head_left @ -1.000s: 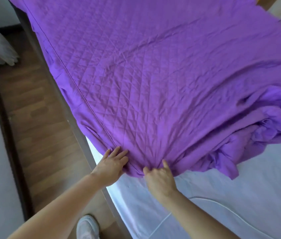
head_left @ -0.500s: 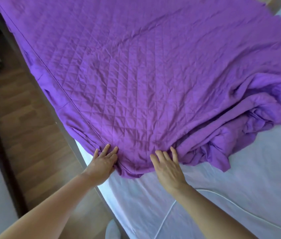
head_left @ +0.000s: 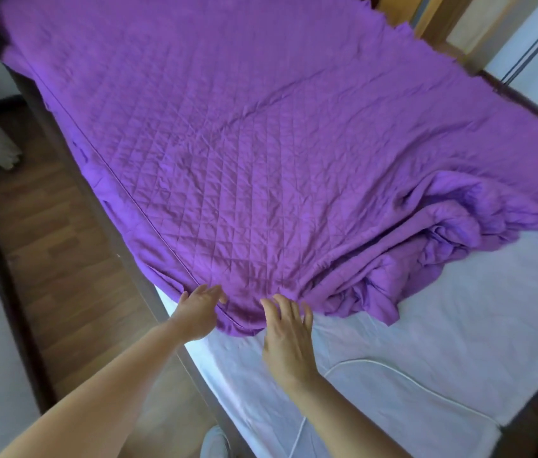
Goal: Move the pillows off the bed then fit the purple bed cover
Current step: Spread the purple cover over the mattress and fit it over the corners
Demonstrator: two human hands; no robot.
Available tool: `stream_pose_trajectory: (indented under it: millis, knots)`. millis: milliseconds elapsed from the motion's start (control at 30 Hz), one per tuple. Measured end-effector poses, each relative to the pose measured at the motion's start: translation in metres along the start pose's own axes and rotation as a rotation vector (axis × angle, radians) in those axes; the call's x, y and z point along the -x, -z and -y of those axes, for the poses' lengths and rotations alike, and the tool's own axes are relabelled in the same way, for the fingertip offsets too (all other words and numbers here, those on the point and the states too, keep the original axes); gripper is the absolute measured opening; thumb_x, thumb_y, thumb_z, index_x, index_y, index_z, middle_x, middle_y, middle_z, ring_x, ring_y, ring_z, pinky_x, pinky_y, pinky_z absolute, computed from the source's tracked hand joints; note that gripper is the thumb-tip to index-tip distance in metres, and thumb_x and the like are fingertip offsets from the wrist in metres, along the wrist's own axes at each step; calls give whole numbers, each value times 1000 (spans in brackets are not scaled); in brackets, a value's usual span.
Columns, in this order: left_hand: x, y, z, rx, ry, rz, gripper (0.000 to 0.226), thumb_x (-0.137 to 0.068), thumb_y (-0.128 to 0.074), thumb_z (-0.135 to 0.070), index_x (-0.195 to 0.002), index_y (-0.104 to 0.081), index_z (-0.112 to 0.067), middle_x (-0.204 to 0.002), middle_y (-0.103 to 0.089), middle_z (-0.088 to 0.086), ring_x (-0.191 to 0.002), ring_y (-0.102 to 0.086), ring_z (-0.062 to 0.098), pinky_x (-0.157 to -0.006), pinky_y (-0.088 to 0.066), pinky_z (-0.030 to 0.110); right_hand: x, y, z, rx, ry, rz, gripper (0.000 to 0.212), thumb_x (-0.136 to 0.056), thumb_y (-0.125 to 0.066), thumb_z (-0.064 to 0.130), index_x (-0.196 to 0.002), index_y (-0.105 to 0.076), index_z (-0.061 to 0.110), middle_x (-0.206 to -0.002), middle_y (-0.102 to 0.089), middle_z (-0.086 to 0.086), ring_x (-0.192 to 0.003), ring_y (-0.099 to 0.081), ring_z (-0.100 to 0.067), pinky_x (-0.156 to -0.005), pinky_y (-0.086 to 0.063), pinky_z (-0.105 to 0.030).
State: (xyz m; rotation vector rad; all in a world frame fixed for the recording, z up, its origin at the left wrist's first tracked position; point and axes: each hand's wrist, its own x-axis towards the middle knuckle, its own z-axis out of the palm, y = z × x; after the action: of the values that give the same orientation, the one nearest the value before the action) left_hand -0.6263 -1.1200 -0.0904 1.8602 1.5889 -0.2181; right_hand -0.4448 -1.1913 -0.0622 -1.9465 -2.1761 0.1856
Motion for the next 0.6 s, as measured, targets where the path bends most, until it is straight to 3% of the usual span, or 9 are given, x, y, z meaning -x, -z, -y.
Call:
stream_pose_trajectory:
  millis: [67,167,333,500,600]
  knots:
    - [21,14,-14,31,39,-62,45,-81,-42,0,-120,-49,-22,-136,-46,-4,-130,-38,16,-106,-32,39,12,28,14,-69,-37,-13,72,-46,-73,7,-113,-51,22,-109,-59,-1,-102,-59,-21,-96,-29,-41]
    - [61,30,-41,125,121,-104,44,-84,-39,-2,-121,-51,-21,-123,-57,4,-108,-56,24,-91,-44,33,42,70,24,-94,-26,-34,72,-46,-73,8,-113,-49,22,-107,-59,1,-100,-60,-20,-95,-29,-39]
    - [134,54,-104,219,147,-178,43,-85,-35,3,-121,-51,-15,-109,-63,17,-89,-60,30,-72,-45,32,98,161,9,-39,-12,-96,70,-43,-72,12,-109,-50,23,-100,-58,3,-94,-56,-18,-92,-31,-39]
    - [193,76,-185,267,71,-264,43,-87,-39,1,-126,-52,-12,-121,-61,18,-105,-60,34,-82,-46,34,139,250,-24,37,-76,-186,60,-45,-72,14,-101,-54,24,-92,-57,3,-88,-58,-20,-86,-30,-37]
    - [228,85,-236,307,-15,-299,43,-86,-40,2,-125,-53,-11,-121,-61,17,-103,-60,34,-80,-45,32,166,304,-41,68,-139,-229,58,-41,-75,15,-96,-57,22,-87,-58,1,-82,-60,-22,-82,-45,-42]
